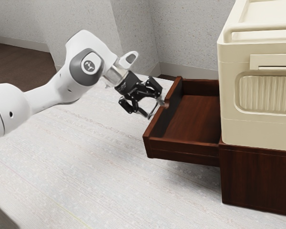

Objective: Pull the drawer handle with one arm to open the drawer

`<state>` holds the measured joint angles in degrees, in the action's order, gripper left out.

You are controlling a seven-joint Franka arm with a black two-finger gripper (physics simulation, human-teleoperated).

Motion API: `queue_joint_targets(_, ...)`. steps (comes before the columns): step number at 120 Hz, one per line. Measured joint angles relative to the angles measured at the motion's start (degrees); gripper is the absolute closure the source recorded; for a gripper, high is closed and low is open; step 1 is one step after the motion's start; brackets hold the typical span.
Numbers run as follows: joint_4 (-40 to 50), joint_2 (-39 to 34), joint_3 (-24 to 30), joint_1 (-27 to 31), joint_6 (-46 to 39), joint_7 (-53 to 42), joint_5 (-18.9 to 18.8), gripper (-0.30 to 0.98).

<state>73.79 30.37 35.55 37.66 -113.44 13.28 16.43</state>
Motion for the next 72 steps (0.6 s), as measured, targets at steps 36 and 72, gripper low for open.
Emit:
queue_joint_targets(36,0.41,-0.28,3.82,3.43,0.22,-0.56,-0.75,0.00)
queue_joint_targets(72,-0.46,-13.06,9.64,9.06,6.89,-1.97,-5.65,0.00)
